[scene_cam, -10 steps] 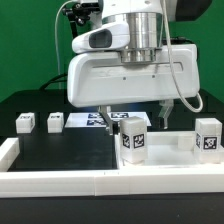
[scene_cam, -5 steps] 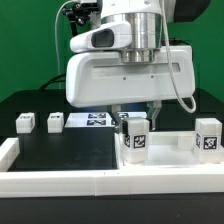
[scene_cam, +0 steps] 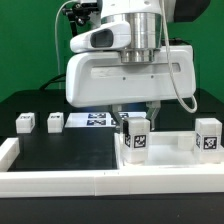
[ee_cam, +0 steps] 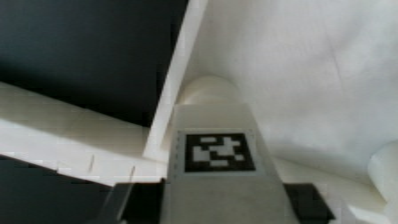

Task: Assemble square table

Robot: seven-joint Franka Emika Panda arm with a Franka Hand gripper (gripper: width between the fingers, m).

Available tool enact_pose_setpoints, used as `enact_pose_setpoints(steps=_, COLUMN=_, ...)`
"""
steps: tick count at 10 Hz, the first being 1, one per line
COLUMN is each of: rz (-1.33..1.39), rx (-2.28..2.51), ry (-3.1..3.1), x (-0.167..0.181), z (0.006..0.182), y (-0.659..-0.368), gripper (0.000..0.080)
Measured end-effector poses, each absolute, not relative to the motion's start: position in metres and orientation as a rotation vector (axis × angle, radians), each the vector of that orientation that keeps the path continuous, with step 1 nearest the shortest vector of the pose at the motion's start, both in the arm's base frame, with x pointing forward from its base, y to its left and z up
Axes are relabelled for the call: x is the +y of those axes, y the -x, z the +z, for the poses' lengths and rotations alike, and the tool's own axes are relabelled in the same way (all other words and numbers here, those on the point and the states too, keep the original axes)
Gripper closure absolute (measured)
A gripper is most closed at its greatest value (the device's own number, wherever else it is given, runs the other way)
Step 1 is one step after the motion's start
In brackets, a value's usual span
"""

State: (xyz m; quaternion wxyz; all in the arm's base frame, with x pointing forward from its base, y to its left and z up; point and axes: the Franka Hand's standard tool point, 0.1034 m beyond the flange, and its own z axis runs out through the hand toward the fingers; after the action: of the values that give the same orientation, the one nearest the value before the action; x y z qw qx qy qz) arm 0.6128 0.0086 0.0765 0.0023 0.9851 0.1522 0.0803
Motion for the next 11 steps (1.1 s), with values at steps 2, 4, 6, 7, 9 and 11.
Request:
enact_pose_setpoints(steps=2, rz=0.293, rx=0.013, ry=-3.142, x=0.0089, z=0.076, y=-0.6112, gripper=0.051)
enact_pose_setpoints(steps=4, rz=0.296, rx=-0.312, ry=-3.135, x=0.009, z=0.0768, y=-0.6115, gripper=0.0509)
enact_pose_setpoints(steps=6, rz=0.289, rx=-0.626, ry=-3.106, x=0.0088, z=0.0751, y=-0.6109, gripper=0.0509)
enact_pose_setpoints(steps=7, rz=0.284, rx=-0.859, ry=-3.066, x=0.0083, z=0.0748, y=-0.6109, gripper=0.0509)
enact_pose_setpoints(steps=9, rz=0.262, rx=-1.162, ry=-2.994, x=0.0071, z=0.0746, y=-0.6109, gripper=0.0508)
enact_pose_setpoints(steps=11, rz=0.253, rx=-1.371, ry=-2.922, x=0.007, z=0.0745, y=-0.6108, gripper=0.0508)
